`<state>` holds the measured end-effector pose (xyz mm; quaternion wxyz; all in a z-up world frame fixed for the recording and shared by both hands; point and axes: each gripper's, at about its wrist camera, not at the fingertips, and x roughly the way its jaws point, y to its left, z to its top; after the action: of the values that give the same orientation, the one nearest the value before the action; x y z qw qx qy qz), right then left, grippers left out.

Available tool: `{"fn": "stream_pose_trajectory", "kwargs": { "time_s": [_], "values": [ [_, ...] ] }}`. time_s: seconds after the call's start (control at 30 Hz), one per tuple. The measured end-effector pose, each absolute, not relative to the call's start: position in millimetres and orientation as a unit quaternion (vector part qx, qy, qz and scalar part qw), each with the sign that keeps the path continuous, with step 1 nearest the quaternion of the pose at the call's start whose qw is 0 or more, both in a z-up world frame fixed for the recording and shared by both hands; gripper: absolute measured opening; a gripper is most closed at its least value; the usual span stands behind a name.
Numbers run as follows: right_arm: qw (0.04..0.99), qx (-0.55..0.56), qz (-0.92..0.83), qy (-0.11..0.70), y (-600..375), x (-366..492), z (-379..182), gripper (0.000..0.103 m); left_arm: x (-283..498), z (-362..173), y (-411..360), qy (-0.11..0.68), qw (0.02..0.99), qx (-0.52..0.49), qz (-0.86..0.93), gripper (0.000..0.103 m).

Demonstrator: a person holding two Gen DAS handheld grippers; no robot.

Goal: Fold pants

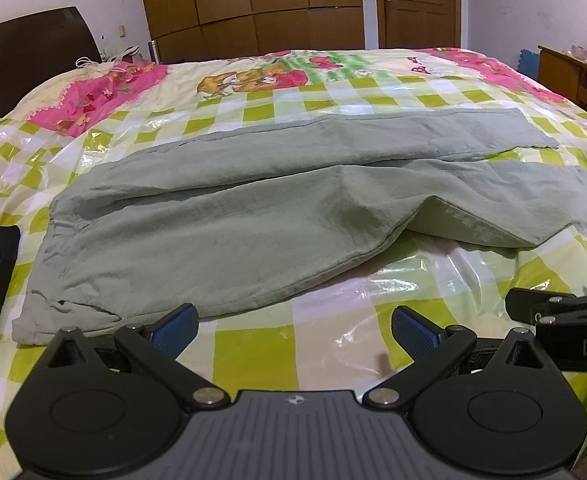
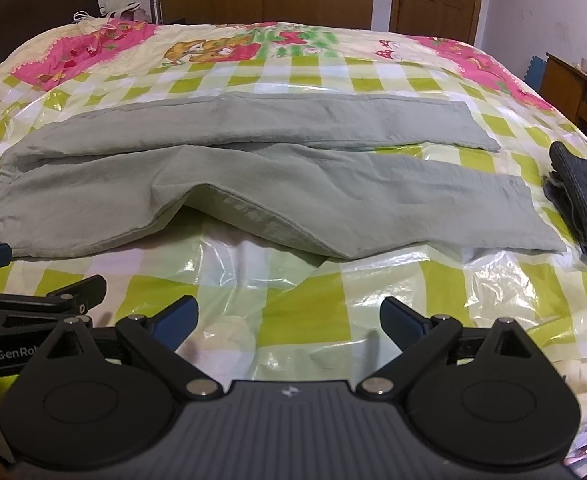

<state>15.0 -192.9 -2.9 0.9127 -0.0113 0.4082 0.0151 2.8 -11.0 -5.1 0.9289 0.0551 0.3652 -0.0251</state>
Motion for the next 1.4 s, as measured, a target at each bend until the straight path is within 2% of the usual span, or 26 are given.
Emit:
{"fn": "stream_pose_trajectory", "kwargs": {
  "time_s": [1.07,1.4],
  "values": [
    [0.910,0.004,-0.011,0.415,-210,21,-8,0.097,8,1,-26,0.349,0.934,0.069,-0.040,0.103],
    [0.910,0.020,-0.018,0.414,-220,24,-5,0.093,17,7,-41,0.338,0.936,0.078,-0.062,0.103]
  ]
}}
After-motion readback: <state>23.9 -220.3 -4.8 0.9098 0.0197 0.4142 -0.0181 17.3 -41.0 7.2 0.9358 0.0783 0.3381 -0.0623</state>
